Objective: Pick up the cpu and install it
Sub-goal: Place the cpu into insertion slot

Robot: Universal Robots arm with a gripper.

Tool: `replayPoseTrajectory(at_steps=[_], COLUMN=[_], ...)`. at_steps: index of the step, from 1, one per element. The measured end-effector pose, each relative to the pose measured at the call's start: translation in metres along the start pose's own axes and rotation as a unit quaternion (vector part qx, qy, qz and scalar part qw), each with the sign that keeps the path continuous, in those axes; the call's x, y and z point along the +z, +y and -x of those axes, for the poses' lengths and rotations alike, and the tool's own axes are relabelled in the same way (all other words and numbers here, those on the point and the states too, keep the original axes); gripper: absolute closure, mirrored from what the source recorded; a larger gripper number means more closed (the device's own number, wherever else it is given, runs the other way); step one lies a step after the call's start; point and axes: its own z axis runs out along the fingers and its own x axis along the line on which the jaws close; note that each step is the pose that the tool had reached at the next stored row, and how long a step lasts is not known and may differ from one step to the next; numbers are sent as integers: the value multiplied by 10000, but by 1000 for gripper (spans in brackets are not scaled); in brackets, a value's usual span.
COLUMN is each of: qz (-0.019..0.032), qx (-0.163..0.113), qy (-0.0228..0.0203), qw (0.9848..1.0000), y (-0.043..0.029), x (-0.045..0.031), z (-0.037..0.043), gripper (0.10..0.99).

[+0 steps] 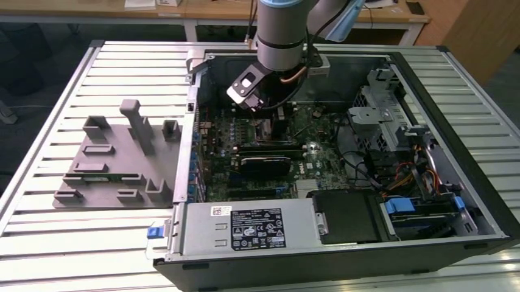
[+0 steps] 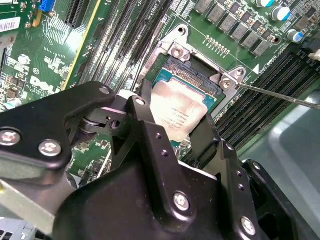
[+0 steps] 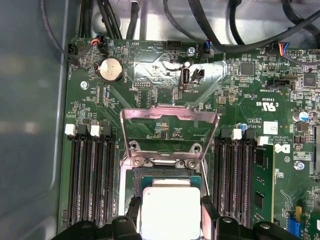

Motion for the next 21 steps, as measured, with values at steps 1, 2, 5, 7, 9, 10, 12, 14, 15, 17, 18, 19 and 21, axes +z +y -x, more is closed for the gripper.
replayPoseTrajectory(at_steps=[1, 2, 5, 7, 9, 10, 12, 14, 15, 17, 18, 19, 21], qz=[0, 0, 0, 0, 0, 1, -1, -1, -1, 0, 0, -1, -1], qx=[0, 0, 2, 4, 12, 40, 104, 104, 104, 104, 104, 104, 104], qy=[0, 0, -1, 0, -1, 0, -4, -5, -5, -3, -4, -5, -4], qw=[10000, 10000, 10000, 10000, 10000, 10000, 9999, 9999, 9999, 9999, 9999, 9999, 9999], y=[0, 0, -1, -1, -1, -1, -2, -2, -2, -2, -3, -4, -5], x=[0, 1, 32, 32, 34, 40, 46, 46, 47, 65, 73, 99, 113], z=[0, 0, 0, 0, 0, -1, 0, 0, 0, -1, -1, -1, -1], gripper=[541, 541, 541, 541, 541, 541, 541, 541, 541, 541, 541, 541, 541])
